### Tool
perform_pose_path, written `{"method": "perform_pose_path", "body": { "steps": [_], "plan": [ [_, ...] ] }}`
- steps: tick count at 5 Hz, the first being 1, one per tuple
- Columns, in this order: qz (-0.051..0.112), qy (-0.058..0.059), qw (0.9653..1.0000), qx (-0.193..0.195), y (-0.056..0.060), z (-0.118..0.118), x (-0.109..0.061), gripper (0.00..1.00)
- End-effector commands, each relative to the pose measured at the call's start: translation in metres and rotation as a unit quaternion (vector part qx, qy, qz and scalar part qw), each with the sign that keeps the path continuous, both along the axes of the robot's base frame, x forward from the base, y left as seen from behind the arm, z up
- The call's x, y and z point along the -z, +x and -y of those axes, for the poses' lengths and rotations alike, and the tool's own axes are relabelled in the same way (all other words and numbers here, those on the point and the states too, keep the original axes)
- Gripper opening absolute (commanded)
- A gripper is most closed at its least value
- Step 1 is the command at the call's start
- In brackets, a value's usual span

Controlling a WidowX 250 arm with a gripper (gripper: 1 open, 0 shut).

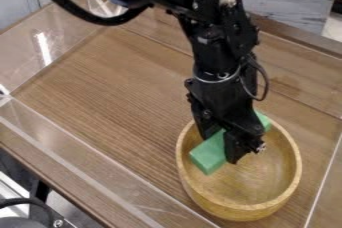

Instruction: Put the green block in the brown bowl

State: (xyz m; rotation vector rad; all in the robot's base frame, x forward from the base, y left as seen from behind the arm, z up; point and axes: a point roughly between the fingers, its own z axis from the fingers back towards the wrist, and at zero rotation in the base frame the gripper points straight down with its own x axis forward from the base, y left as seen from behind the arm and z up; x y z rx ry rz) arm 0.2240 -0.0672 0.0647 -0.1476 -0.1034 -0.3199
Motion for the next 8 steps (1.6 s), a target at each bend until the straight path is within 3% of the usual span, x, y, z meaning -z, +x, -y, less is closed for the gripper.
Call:
{"method": "perform_pose_path", "body": {
  "steps": [1, 8],
  "plan": [
    [0.012, -0.007, 0.9999, -0.004, 0.0078, -0.0018, -0.0071, 0.00],
    [-0.008, -0.032, 0.9994, -0.013, 0.0073, -0.0051, -0.0096, 0.00]
  ]
}}
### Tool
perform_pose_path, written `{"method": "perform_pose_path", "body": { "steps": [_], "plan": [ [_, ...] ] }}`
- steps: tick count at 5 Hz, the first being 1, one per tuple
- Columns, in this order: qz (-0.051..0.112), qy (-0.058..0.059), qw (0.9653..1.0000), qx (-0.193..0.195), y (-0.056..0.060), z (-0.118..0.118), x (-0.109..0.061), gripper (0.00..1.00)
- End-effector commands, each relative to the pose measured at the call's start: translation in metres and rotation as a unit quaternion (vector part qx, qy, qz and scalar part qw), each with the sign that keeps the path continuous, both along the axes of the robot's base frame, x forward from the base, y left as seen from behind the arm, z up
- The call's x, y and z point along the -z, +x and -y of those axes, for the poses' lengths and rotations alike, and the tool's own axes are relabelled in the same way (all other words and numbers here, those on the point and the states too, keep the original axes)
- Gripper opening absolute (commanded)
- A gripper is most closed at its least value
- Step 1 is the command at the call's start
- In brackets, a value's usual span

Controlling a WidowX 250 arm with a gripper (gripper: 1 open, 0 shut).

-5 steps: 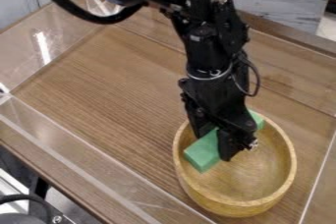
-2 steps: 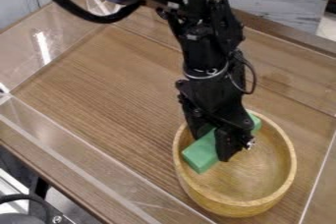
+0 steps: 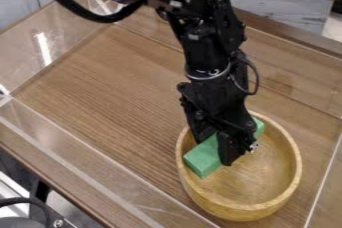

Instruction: Put the green block in the brown bowl

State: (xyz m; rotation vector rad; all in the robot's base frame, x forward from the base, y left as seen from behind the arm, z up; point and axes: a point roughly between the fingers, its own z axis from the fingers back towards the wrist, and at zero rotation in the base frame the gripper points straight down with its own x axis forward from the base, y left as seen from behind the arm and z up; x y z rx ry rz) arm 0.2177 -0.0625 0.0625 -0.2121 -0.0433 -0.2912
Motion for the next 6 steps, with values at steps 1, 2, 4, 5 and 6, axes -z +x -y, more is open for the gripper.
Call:
{"method": "perform_pose_path", "body": {
  "steps": [1, 2, 4, 5, 6],
  "plan": [
    [0.025, -0.009, 0.9996, -0.006, 0.014, -0.001, -0.014, 0.00],
    [0.022, -0.013, 0.9996, -0.007, 0.015, -0.002, -0.016, 0.00],
    [0.019, -0.020, 0.9996, -0.011, 0.017, -0.003, -0.019, 1.00],
    [0.021, -0.021, 0.9995, -0.012, 0.020, -0.005, -0.016, 1.00],
    [0.023, -0.022, 0.9994, -0.013, 0.024, -0.006, -0.013, 1.00]
  ]
}}
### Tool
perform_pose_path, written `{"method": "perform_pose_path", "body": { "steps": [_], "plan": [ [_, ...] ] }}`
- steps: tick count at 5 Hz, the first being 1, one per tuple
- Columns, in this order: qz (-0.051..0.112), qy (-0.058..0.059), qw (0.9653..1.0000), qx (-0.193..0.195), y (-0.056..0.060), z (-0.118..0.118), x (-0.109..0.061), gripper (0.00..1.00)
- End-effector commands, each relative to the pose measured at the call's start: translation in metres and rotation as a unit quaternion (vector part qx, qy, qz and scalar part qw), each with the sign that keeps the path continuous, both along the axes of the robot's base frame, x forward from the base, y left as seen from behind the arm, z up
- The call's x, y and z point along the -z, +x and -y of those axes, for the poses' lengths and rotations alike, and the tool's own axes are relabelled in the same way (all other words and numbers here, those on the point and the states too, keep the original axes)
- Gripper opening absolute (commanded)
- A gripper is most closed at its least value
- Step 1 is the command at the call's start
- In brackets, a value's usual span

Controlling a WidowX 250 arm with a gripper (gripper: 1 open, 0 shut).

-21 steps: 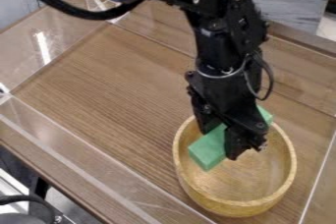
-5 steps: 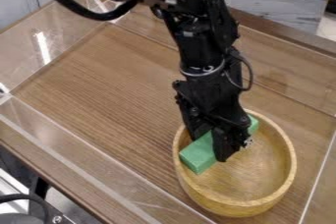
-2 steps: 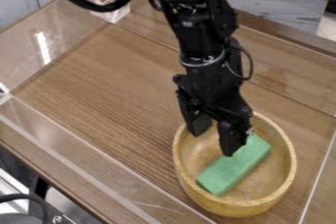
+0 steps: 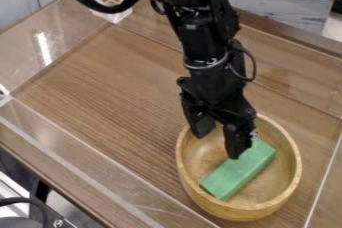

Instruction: Put the green block in the brown bowl

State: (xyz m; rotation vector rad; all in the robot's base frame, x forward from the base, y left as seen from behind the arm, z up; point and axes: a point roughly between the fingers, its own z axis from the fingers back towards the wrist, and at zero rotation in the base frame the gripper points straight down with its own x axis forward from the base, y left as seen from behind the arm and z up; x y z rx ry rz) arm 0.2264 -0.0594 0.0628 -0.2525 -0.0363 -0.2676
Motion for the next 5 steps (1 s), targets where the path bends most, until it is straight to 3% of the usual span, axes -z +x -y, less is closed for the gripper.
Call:
{"method": "perform_pose_path", "body": {
  "steps": [1, 5],
  "plan": [
    [0.032, -0.003, 0.9995, -0.004, 0.019, -0.004, -0.009, 1.00],
    [0.040, -0.009, 0.9991, -0.013, 0.031, -0.016, -0.002, 1.00]
  ]
}}
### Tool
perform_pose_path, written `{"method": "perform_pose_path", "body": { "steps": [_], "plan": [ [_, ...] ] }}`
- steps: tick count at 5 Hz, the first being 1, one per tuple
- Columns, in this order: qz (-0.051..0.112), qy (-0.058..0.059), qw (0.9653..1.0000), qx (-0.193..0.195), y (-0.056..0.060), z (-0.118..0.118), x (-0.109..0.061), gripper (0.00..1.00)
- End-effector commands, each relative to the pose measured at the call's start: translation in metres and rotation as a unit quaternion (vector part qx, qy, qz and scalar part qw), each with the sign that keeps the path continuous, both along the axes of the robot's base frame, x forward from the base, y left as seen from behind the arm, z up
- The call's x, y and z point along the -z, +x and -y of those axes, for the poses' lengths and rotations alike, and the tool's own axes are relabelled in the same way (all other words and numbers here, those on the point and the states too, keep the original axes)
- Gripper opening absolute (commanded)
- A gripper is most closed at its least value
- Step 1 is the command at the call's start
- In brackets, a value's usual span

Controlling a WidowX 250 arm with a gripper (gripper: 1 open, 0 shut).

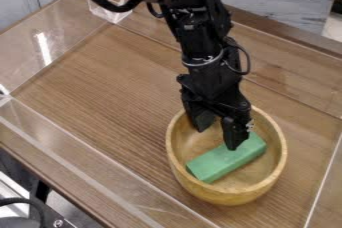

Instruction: Put the green block in the brown bowl

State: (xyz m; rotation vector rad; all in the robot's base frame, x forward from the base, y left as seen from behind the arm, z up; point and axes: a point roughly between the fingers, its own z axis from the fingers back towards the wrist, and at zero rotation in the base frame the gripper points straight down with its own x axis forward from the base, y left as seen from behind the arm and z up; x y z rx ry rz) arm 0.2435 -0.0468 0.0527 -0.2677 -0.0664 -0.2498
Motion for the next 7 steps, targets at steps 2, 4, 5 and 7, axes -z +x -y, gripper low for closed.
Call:
{"method": "perform_pose_path", "body": {
  "steps": [2, 4, 5, 7],
  "plan": [
    [0.032, -0.003, 0.9995, -0.007, 0.019, -0.008, -0.008, 1.00],
    [0.034, -0.006, 0.9994, -0.010, 0.024, -0.009, -0.002, 1.00],
    [0.034, -0.008, 0.9993, -0.012, 0.026, -0.009, 0.002, 1.00],
    [0.034, -0.010, 0.9993, -0.015, 0.029, -0.009, 0.011, 1.00]
  ]
}}
